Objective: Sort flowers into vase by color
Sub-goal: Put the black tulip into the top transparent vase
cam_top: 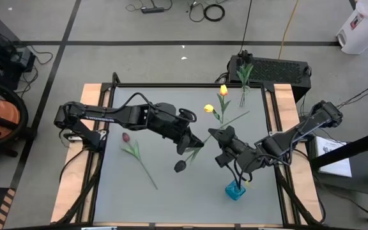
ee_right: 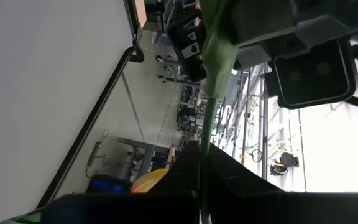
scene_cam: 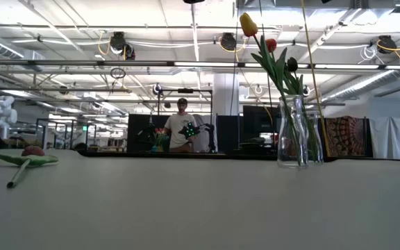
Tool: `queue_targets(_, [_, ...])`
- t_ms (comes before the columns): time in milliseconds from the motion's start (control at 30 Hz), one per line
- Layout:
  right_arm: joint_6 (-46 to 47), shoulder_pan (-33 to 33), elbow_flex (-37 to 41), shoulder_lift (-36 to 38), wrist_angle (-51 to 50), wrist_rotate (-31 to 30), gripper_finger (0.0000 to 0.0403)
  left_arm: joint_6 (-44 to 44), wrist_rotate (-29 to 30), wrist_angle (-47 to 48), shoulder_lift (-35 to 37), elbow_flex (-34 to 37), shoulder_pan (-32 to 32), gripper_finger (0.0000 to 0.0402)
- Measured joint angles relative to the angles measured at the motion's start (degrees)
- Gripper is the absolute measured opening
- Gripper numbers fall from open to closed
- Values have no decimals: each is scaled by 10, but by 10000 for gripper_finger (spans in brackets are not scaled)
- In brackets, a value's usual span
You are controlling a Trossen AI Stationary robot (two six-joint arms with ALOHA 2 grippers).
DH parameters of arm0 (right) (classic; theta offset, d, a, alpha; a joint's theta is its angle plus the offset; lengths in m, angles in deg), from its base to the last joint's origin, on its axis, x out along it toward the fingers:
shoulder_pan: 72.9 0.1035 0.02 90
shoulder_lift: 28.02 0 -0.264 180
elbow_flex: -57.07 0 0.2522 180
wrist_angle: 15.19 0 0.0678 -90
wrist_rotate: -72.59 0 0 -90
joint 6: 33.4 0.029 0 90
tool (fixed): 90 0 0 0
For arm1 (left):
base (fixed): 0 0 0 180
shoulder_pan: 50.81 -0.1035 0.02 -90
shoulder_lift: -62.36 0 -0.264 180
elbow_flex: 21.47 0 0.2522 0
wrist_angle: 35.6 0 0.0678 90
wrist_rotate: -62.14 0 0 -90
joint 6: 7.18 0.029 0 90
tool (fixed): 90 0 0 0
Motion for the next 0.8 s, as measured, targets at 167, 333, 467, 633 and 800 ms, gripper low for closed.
queue_targets(167, [-2,17,0,0,-3,-5,0,11,-18,-14,0,0,1,61])
queue_targets(333, [11,35,0,0,-30,-45,0,11,-44,-43,0,0,2,66])
queue_targets(467, [44,40,0,1,-73,-66,0,11,-73,-80,2,0,3,66])
queue_targets(633, [113,44,0,2,-126,-90,0,13,-96,-120,2,0,2,66])
queue_targets(800, [168,54,0,11,-137,-117,0,56,-100,-113,19,0,3,66])
